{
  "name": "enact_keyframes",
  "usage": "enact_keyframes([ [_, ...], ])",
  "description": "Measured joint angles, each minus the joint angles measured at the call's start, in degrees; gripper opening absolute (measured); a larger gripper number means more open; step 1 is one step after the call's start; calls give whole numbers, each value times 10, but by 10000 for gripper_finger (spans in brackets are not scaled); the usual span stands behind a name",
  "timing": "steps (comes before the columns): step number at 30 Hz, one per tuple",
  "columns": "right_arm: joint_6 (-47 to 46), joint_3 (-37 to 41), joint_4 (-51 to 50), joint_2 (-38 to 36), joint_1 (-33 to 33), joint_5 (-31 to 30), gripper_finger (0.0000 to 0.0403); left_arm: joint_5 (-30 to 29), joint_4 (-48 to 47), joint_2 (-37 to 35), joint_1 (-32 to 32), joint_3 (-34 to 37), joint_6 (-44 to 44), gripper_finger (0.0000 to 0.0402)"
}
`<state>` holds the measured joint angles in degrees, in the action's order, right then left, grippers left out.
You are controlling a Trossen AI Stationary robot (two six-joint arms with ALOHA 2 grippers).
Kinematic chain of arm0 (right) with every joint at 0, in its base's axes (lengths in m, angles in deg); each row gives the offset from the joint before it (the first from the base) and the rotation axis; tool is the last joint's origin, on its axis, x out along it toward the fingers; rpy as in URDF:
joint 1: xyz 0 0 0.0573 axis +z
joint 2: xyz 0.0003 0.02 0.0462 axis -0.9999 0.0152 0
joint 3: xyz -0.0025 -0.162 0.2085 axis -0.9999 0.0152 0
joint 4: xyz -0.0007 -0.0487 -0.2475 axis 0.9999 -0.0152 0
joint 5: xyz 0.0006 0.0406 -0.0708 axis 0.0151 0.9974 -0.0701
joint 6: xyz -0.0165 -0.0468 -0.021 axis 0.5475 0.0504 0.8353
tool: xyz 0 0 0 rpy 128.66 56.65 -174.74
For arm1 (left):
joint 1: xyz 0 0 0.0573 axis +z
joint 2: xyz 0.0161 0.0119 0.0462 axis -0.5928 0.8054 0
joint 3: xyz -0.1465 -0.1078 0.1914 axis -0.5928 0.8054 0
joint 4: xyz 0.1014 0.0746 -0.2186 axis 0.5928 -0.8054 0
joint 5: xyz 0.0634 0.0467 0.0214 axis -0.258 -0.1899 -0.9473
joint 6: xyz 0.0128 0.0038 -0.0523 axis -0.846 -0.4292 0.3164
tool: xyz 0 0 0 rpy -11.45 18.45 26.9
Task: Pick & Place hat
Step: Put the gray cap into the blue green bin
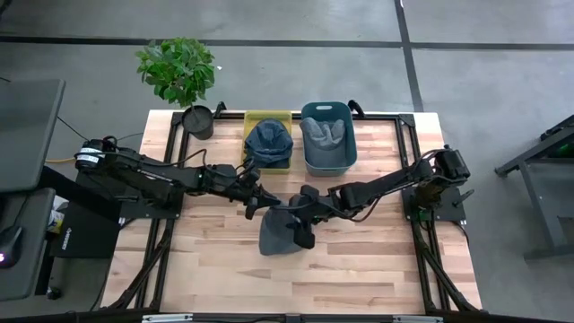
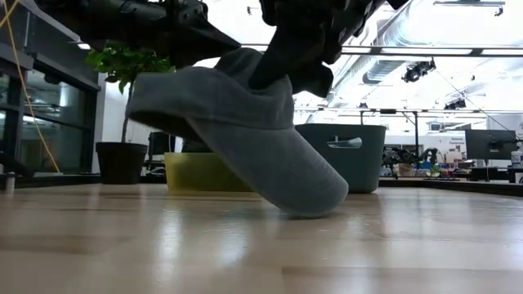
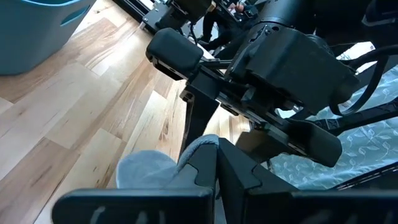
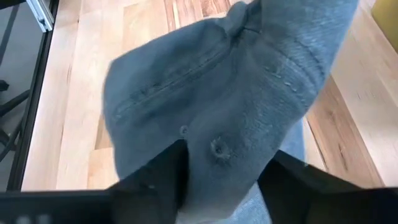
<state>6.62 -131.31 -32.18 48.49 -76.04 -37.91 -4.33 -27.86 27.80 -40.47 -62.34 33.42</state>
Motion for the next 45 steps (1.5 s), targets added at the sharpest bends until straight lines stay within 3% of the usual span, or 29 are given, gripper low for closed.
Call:
enact_keyframes([
  [9,-10,0,-1,0,-11,21,13,-2,-1,0,0,0,3,0],
  [14,-20,0,-2,0,-12,26,7,-5,-5,0,0,0,-5,3],
  [17,-21,0,-3,0,-12,24,5,-7,-3,0,0,0,-20,26],
  [26,-31,0,-23,-2,-11,19,3,13,66,-9,0,1,-79,187],
  [30,-38,0,-46,-5,-10,19,2,-2,50,-36,1,1,-86,228],
  [33,-49,0,-74,-15,-5,4,1,-25,35,-64,0,0,-87,232],
  [40,-128,0,-142,-67,12,-57,1,-106,-110,-168,0,1,-100,209],
  [45,-195,0,-195,-128,17,-116,0,-116,-160,-226,0,1,-106,194],
])
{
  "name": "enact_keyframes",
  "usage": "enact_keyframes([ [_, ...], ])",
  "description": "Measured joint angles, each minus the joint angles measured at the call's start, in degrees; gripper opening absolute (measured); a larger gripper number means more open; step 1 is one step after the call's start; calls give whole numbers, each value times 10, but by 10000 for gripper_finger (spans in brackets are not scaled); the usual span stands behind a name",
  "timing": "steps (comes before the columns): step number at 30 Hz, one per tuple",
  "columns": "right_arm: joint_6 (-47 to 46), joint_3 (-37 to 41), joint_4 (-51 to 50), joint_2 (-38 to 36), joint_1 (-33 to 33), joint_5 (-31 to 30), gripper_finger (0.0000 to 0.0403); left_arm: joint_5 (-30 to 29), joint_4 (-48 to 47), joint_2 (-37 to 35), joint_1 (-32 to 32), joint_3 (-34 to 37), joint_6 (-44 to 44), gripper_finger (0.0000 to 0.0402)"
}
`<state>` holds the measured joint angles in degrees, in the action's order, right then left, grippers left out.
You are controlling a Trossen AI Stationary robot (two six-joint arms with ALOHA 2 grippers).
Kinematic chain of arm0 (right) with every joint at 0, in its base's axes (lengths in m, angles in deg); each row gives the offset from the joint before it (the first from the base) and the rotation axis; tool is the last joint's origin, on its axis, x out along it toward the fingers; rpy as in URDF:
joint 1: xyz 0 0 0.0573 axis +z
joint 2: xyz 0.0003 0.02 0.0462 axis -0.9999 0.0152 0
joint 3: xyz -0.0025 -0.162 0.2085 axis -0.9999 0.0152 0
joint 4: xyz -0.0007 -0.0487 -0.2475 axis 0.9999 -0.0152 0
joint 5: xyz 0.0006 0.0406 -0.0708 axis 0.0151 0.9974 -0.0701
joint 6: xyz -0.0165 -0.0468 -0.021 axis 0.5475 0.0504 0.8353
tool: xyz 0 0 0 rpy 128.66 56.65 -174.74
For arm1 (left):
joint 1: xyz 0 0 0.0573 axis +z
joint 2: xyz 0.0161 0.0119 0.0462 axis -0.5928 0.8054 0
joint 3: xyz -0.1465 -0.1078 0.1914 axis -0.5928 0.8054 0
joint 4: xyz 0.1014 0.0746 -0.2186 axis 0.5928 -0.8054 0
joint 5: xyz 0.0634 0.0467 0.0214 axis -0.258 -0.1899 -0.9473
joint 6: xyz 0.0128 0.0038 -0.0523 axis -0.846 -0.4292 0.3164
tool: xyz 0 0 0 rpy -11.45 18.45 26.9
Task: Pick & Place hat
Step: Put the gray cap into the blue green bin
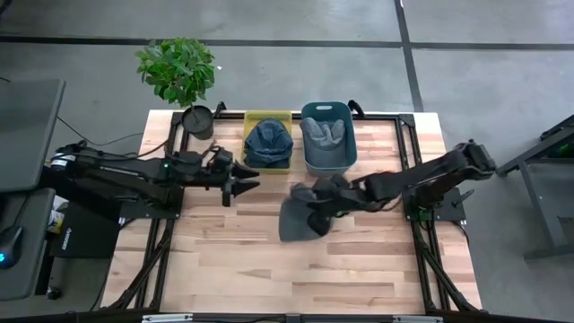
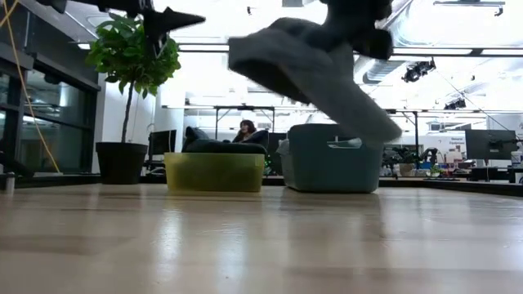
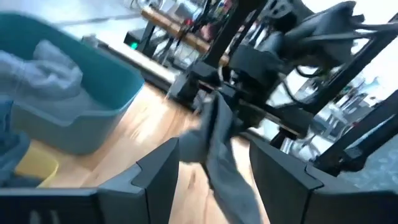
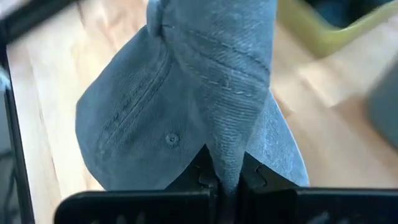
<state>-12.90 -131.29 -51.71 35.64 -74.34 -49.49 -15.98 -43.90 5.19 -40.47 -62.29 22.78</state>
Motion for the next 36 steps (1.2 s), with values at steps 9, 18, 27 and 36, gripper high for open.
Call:
enact_keyframes([
  [9,-54,0,-32,-123,-35,-114,0,-15,-10,-30,0,-1,-10,190],
  [18,-72,0,-32,-180,-128,-179,0,-17,-9,-30,0,-1,-13,190],
  [27,-125,0,-27,-180,-235,-176,0,-69,5,-30,0,-1,-29,190],
  [36,-156,-1,-10,-134,-318,-133,0,-115,24,-29,0,-1,-107,190],
])
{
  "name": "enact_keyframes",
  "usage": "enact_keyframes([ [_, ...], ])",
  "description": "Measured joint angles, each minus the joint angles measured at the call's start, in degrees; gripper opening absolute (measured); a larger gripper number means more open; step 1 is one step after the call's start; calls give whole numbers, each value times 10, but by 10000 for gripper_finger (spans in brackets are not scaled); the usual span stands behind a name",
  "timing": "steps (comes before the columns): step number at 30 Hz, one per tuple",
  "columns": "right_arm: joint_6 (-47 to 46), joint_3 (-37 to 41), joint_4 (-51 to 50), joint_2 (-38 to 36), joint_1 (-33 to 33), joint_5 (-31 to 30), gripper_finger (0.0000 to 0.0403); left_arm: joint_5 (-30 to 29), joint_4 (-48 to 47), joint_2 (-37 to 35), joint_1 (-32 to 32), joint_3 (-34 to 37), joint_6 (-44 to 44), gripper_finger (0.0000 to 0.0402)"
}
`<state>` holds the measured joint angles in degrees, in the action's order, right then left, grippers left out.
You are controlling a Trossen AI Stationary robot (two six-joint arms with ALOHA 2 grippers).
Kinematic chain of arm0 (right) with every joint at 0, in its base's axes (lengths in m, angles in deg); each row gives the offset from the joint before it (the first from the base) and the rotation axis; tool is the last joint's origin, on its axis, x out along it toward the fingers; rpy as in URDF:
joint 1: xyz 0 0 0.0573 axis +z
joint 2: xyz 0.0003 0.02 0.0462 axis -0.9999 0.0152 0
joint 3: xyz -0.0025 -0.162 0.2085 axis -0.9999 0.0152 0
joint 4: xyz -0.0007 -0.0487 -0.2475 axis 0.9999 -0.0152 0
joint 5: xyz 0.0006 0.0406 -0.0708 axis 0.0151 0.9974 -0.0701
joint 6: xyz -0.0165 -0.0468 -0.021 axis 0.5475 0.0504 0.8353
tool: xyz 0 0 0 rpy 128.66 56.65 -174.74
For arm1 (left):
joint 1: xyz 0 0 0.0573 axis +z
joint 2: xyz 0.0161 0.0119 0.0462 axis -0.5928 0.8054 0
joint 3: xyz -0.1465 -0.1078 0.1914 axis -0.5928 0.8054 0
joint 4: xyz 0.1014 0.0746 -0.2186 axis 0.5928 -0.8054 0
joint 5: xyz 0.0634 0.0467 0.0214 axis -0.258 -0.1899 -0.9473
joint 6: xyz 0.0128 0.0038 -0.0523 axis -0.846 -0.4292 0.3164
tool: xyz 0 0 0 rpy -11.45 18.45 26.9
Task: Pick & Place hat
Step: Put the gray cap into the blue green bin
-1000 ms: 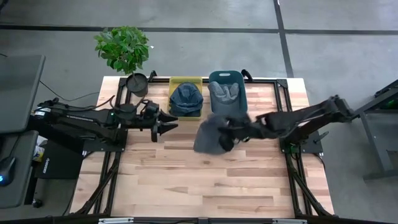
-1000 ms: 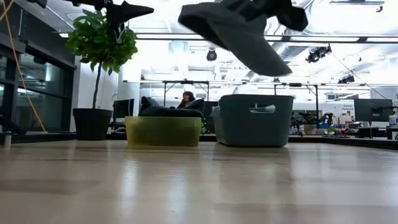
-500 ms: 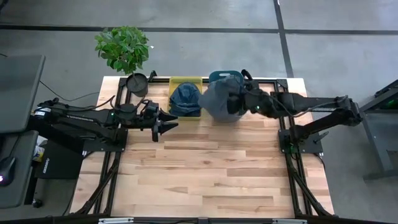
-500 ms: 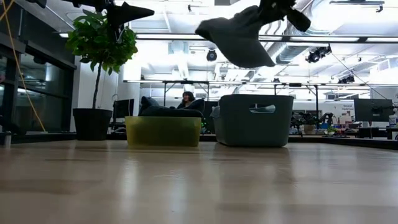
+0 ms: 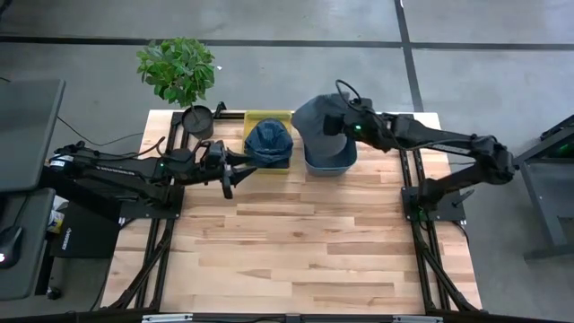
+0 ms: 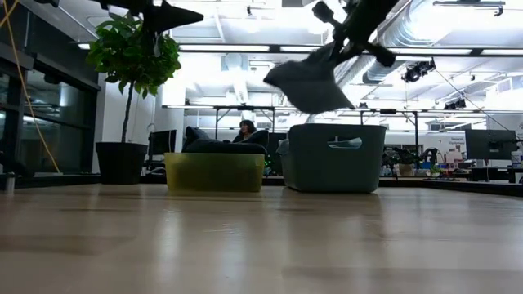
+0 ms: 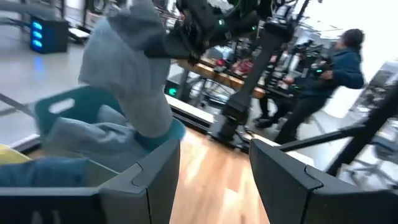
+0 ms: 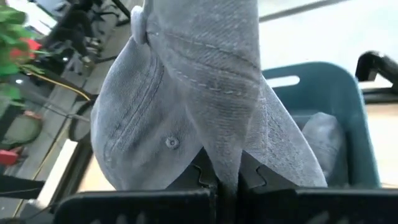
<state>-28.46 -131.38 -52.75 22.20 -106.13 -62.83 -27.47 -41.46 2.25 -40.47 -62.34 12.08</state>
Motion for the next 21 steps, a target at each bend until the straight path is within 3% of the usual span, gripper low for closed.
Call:
enact_keyframes([
  [10,-33,0,62,84,-41,38,0,-14,-1,0,0,0,-14,190],
  [21,-108,0,-7,112,-52,29,0,-16,-2,0,0,0,-14,190],
])
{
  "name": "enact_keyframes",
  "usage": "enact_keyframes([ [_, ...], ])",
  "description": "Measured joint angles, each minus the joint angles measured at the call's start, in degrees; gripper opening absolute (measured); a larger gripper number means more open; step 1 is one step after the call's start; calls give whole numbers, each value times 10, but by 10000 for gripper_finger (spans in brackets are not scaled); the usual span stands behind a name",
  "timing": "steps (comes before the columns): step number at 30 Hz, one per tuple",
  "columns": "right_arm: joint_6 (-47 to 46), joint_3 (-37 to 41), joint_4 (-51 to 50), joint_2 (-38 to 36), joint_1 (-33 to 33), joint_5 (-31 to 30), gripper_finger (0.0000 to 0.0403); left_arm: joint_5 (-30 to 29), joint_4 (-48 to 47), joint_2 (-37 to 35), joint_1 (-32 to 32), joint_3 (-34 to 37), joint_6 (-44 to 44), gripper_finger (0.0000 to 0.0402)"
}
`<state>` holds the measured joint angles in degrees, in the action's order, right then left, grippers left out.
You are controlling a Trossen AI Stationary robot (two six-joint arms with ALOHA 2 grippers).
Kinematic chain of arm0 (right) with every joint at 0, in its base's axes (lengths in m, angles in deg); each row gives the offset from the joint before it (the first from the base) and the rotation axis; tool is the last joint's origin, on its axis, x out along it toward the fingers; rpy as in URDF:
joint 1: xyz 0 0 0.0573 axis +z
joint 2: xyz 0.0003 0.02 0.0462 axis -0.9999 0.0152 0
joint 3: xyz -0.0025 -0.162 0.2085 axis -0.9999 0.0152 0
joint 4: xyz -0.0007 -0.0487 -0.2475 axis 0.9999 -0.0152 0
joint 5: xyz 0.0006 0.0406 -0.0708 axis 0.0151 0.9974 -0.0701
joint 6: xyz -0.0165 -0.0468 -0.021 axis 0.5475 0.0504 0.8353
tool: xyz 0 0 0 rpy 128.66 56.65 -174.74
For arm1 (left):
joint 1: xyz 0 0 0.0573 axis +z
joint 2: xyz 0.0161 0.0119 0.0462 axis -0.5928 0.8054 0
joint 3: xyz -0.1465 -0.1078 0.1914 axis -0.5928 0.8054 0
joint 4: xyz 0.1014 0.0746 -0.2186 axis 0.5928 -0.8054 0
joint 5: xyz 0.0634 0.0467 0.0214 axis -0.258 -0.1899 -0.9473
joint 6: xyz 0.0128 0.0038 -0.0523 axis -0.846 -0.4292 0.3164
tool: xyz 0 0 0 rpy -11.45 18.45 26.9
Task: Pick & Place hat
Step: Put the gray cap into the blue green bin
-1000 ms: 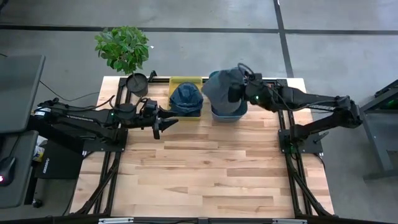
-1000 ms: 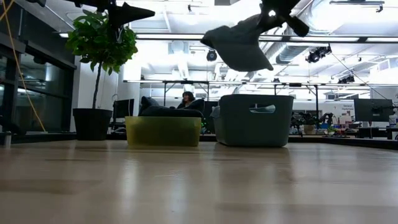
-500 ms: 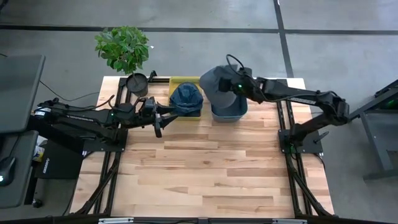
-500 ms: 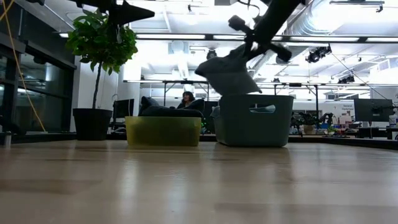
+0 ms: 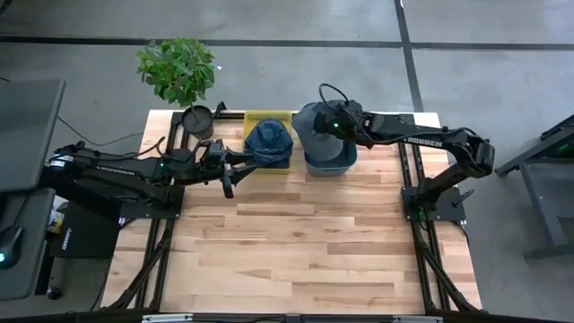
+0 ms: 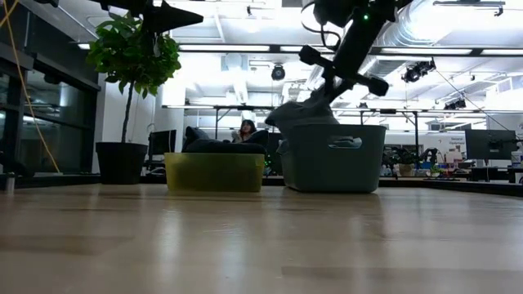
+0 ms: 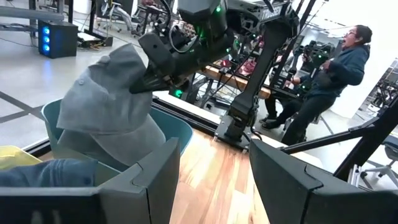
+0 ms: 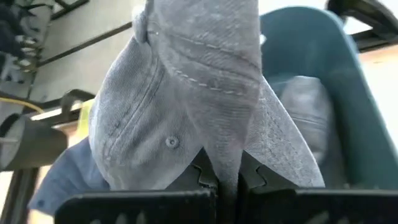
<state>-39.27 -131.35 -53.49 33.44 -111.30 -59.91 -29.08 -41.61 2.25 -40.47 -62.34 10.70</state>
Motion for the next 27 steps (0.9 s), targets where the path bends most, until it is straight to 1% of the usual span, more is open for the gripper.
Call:
enact_keyframes([
  [5,-36,2,-39,0,0,-6,0,0,0,0,0,0,0,190],
  [10,-69,18,-37,0,0,-11,0,0,0,0,0,0,0,190],
  [15,-111,62,0,0,-1,-5,0,-1,0,0,0,0,0,190],
  [22,-165,126,84,-1,-3,-4,0,-2,0,0,0,0,0,190],
  [27,-166,134,82,-1,-7,-8,0,-2,-1,0,0,0,0,190],
])
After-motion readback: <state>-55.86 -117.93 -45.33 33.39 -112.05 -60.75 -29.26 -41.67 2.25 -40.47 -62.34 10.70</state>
